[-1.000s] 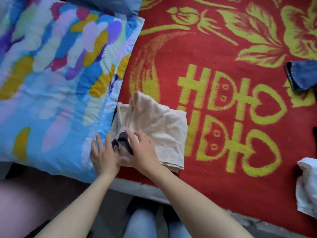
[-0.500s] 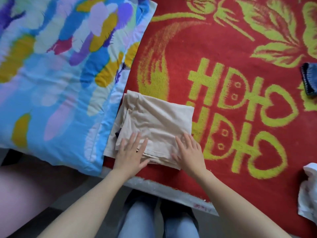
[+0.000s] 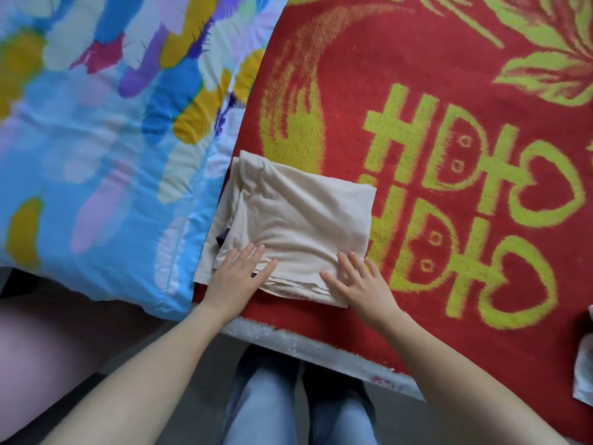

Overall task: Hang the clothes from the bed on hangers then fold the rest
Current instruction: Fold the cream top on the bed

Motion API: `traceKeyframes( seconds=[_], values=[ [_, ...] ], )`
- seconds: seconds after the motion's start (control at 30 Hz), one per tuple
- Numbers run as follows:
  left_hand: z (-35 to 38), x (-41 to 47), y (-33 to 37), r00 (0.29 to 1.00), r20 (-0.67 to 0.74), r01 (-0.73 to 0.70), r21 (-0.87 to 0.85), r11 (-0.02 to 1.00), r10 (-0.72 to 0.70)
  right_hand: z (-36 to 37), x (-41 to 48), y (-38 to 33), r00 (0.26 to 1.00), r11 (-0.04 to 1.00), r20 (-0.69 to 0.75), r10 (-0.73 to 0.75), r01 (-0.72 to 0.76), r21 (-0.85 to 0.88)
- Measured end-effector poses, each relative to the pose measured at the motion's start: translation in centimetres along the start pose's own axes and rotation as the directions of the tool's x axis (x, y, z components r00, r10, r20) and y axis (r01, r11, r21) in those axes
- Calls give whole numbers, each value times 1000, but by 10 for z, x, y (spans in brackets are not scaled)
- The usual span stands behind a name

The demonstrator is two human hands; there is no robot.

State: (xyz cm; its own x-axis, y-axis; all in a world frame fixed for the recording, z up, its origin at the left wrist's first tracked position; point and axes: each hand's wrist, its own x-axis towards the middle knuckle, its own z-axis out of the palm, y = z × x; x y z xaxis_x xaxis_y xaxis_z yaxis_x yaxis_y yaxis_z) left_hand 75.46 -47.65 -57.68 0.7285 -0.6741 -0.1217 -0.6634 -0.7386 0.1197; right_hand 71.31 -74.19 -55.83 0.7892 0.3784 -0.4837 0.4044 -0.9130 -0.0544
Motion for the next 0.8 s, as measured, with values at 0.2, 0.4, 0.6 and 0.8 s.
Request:
traceKeyframes(
  seconds=[0.2,0.4,0.6,0.8],
  values=[
    [-30,14,-10,986,139,119,-212,970,-90,-31,15,9,996,992,85,-26,15,124],
    [-100,18,-11,890,395,382,-375,845,-227,-113,1,28,998,844,53,42,-64,532],
    [-210,-10,-4,862,306,506,-462,729,-405,-228,-18,27,992,754,107,69,-122,645],
    [-309,-98,37,746,99,584,-574,574,-659,-334,-56,-28,995,667,-80,-59,99,738]
  ],
)
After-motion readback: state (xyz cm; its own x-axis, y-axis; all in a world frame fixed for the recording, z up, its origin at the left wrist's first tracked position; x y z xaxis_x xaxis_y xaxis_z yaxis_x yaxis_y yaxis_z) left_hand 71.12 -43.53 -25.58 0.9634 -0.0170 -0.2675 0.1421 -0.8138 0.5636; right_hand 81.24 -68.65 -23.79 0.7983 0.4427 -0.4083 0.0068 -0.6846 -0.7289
